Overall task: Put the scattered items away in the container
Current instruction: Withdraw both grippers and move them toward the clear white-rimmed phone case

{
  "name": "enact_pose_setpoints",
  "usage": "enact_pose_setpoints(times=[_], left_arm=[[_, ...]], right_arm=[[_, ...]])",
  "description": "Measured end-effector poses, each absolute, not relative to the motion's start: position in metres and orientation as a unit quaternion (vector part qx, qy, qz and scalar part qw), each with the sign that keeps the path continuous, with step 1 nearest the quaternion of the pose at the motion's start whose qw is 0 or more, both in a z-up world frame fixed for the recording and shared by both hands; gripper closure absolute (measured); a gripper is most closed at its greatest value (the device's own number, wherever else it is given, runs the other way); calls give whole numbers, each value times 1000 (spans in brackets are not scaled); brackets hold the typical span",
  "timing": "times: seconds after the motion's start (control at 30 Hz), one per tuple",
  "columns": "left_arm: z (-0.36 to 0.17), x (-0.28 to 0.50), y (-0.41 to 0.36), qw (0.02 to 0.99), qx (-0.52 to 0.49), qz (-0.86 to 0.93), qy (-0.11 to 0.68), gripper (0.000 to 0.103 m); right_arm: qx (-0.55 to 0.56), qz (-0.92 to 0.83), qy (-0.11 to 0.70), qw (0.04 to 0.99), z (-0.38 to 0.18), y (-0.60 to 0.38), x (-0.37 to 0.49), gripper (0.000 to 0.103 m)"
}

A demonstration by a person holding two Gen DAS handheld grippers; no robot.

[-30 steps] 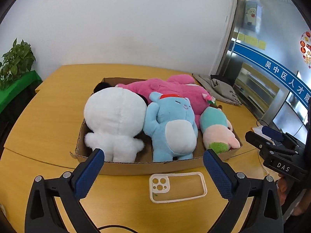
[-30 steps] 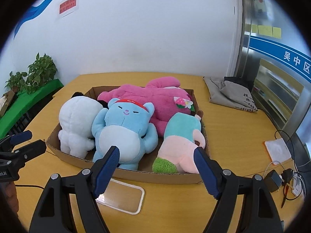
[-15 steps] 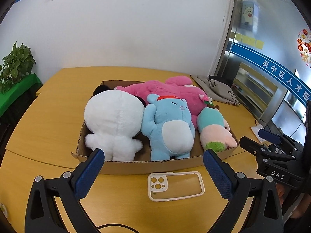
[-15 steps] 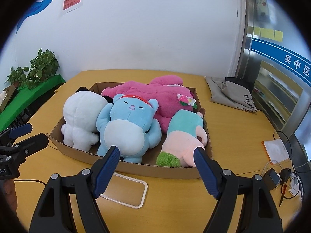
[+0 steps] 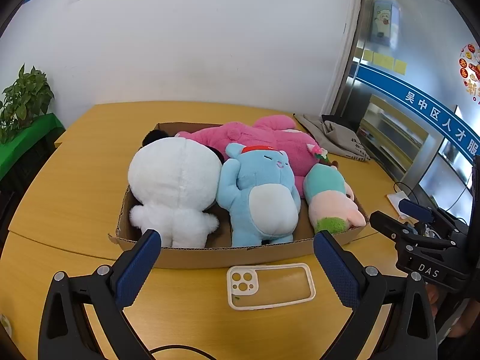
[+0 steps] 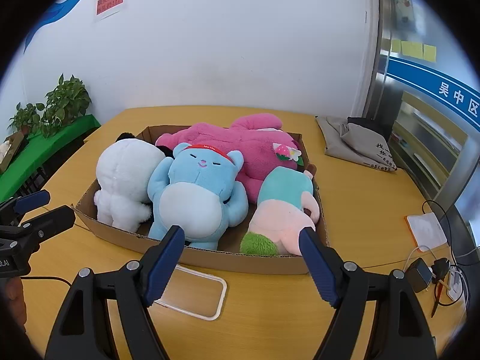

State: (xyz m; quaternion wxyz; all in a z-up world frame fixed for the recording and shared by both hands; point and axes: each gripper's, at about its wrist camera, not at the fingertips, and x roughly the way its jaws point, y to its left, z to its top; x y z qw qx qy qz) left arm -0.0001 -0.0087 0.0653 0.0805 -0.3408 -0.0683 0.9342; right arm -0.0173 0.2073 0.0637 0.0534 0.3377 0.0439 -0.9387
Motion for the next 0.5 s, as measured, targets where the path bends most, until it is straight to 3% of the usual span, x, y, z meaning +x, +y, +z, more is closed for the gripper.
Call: enact_pose_setpoints(times=[0.5], left_arm=[[65,2,-8,81,-342,934,-66,0]], right_arm=[[337,-938,48,57,64,205,-14,24]])
